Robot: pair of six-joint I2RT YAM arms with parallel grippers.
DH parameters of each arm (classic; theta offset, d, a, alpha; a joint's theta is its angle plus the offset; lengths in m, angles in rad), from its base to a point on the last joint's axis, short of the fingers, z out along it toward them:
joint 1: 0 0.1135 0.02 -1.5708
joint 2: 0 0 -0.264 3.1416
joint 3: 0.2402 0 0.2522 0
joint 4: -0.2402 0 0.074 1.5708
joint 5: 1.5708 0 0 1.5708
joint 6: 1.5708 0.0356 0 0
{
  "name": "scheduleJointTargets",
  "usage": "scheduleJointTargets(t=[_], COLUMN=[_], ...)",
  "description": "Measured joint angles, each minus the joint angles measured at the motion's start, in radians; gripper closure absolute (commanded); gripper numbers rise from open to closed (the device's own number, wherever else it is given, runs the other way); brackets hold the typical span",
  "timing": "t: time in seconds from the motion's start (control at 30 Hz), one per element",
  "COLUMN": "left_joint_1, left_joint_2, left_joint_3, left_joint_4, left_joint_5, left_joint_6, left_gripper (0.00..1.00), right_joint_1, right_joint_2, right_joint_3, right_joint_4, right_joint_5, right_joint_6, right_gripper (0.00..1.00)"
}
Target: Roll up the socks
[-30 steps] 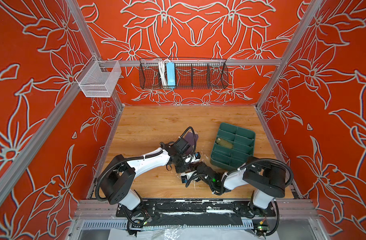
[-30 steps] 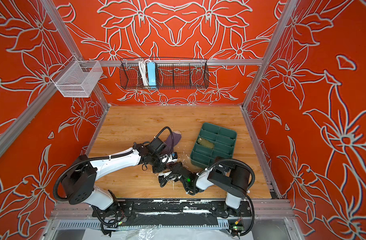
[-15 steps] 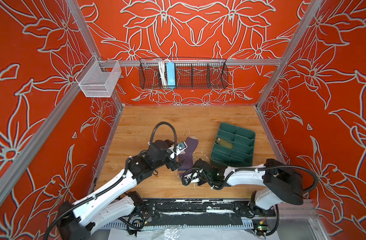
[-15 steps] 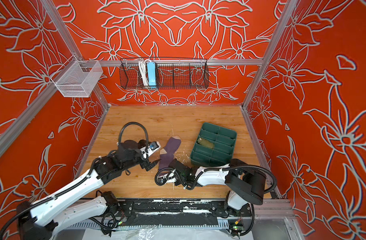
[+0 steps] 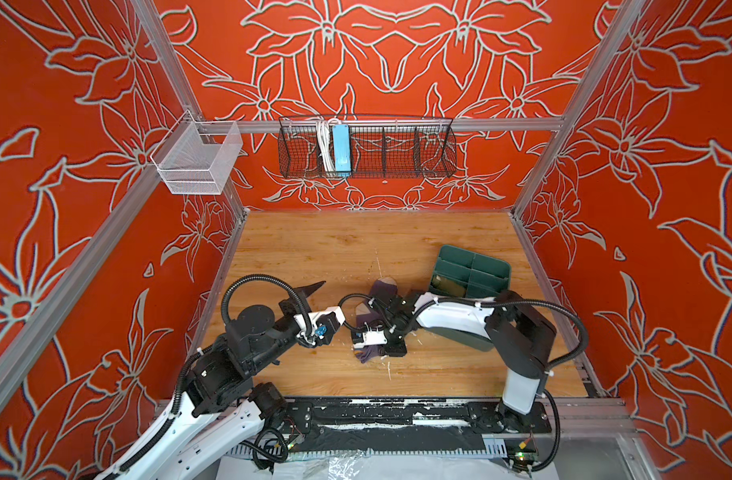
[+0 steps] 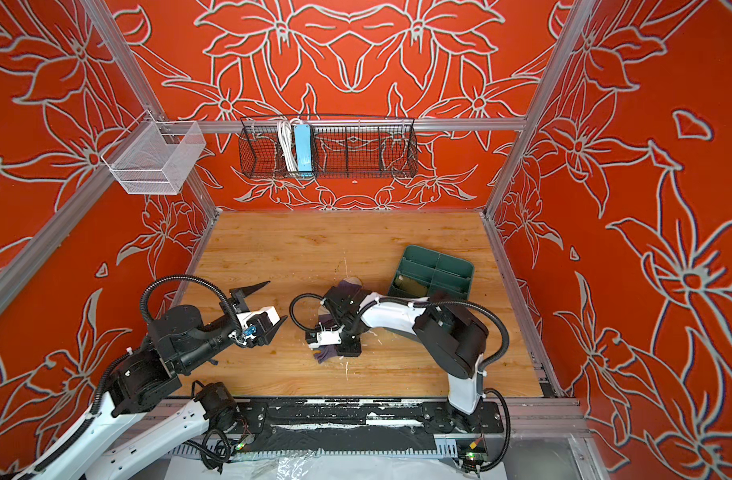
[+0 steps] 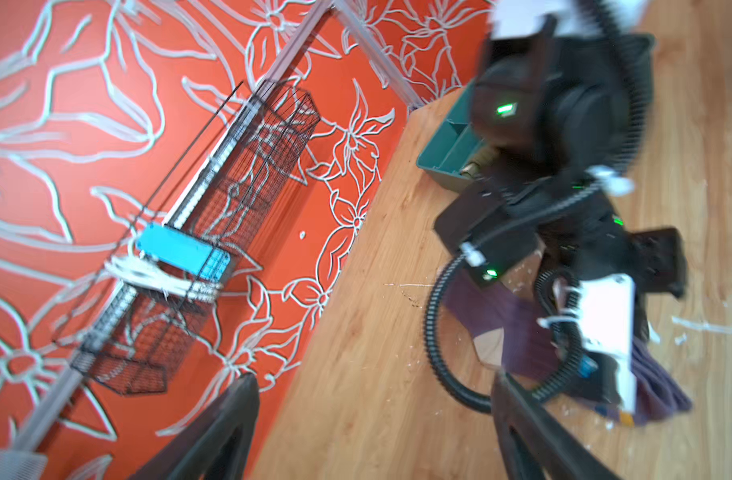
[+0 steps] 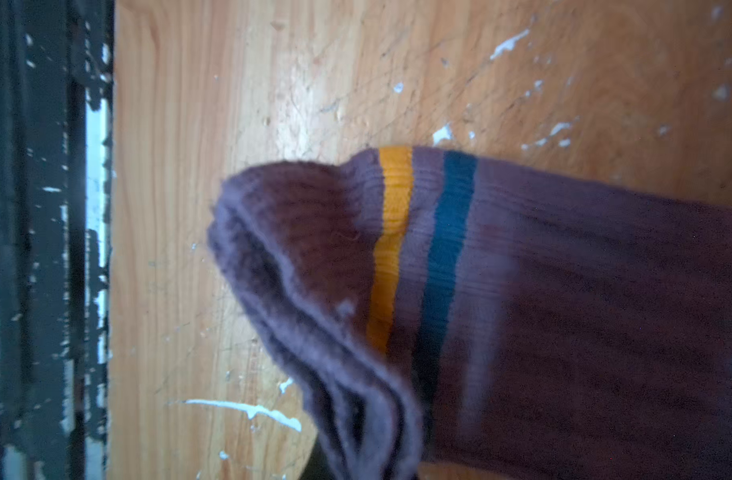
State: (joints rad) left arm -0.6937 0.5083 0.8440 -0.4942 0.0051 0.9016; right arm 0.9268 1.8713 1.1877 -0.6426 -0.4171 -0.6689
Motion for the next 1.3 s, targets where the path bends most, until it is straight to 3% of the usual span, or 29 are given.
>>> scheduleJointTargets(t=[0.13,0.3,0.53,0.63,0.73,0.9,1.13,1.3], left_joint_1=[0.000,-0.032,-0.299,-0.425,-0.490,-0.494,-0.455,-0.415], left_joint_2=[0.027,0.067,0.138,0.185,0.246,0.367,0.581,0.619], left_joint_3=[0.046,-0.004,-0.155,-0.222,-0.294,-0.404,-0.366,-0.366], left_joint_4=[-0.058,-0.089,-0.104,-0.071,-0.010,0.105,0.248,0.297], left_joint_5=[0.046,0.072,-0.006,-0.068,-0.119,-0.163,-0.213,-0.253], left_joint_6=[0.079,0.141,0.136,0.085,0.021,-0.081,-0.206,-0.250], left_gripper=[0.14,0.15,0.19,0.20,0.19,0.18,0.23,0.26], right_joint_1=[-0.029,-0.054,-0.077,-0.088,-0.096,-0.099,-0.103,-0.103], right_joint_2=[0.060,0.123,0.154,0.174,0.191,0.196,0.196,0.196], right_joint_3=[0.072,0.146,0.180,0.201,0.219,0.225,0.225,0.225], right_joint_4=[-0.093,-0.179,-0.222,-0.246,-0.267,-0.277,-0.278,-0.278], right_joint_5=[-0.061,-0.116,-0.145,-0.155,-0.169,-0.172,-0.174,-0.174], right_joint_6=[0.027,0.053,0.071,0.076,0.079,0.079,0.079,0.079], right_gripper=[1.00,1.00,1.00,1.00,1.00,1.00,1.00,1.00])
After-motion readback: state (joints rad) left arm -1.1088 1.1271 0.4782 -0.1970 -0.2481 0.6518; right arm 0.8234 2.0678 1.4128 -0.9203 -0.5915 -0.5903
